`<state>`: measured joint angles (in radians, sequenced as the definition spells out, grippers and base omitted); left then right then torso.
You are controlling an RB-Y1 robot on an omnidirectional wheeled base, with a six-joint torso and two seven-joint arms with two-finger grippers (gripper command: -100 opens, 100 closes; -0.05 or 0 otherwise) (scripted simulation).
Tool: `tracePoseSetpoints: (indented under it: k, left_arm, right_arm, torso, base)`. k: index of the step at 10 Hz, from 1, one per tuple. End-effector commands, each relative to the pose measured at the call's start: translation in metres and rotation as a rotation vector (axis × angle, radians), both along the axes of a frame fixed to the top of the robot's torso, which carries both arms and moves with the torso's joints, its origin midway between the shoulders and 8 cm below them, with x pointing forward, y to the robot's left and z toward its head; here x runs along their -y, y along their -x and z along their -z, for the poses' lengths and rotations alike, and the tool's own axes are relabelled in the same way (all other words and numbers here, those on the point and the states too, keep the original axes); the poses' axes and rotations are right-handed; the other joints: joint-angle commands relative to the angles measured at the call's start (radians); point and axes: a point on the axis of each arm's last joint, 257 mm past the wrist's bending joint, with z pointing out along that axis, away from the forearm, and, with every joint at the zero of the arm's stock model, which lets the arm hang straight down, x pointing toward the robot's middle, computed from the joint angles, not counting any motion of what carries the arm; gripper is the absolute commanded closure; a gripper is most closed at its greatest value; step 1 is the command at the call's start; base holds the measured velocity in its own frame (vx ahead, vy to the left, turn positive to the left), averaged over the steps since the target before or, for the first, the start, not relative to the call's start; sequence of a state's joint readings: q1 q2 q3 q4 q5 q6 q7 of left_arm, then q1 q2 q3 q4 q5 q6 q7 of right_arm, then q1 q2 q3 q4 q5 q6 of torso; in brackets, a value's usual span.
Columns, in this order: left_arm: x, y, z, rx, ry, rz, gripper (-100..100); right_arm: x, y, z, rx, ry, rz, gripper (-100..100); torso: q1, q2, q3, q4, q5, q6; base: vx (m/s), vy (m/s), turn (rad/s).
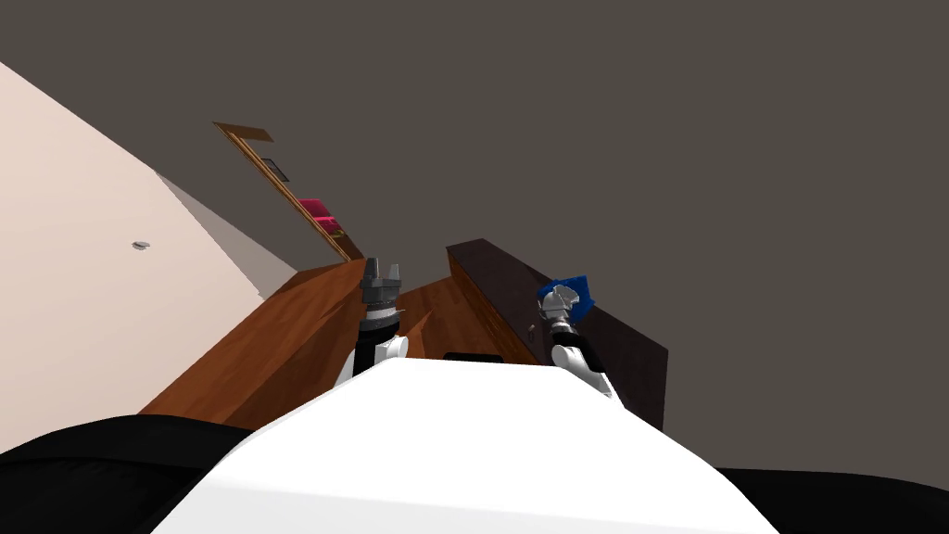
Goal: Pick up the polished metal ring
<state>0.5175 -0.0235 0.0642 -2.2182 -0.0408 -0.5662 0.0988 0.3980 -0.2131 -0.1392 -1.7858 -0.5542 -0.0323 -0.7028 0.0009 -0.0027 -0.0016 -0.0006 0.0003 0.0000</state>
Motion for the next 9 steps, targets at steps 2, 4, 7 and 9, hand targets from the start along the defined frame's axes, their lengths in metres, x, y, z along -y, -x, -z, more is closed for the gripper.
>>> tracePoseSetpoints:
  k: [2,4,7,9]
  left_arm:
    - [0.000,0.000,0.000,0.000,0.000,0.000,0]
    - [0.000,0.000,0.000,0.000,0.000,0.000,0]
    - [0.000,0.000,0.000,0.000,0.000,0.000,0]
    - [0.000,0.000,0.000,0.000,0.000,0.000,0]
  right_arm:
    - [0.009,0.003,0.035,-0.062,-0.143,0.022,-100]
    - [0.014,0.006,0.055,-0.099,-0.240,0.041,-100]
    - [0.024,0.016,0.095,-0.173,-0.422,0.086,-100]
    - [0.027,0.022,0.114,-0.207,-0.513,0.112,-100]
  torso:
    - [0.000,0.000,0.000,0.000,0.000,0.000]
    - [0.000,-0.001,-0.001,0.000,0.000,0.000]
    - [0.000,0.001,0.000,0.000,0.000,0.000]
    - [0.001,-0.001,0.000,0.000,0.000,0.000]
  base:
    - [0.036,0.018,-0.026]
    - [0.056,0.029,-0.039]
    - [0.033,0.023,-0.027]
    - [0.056,0.036,-0.033]
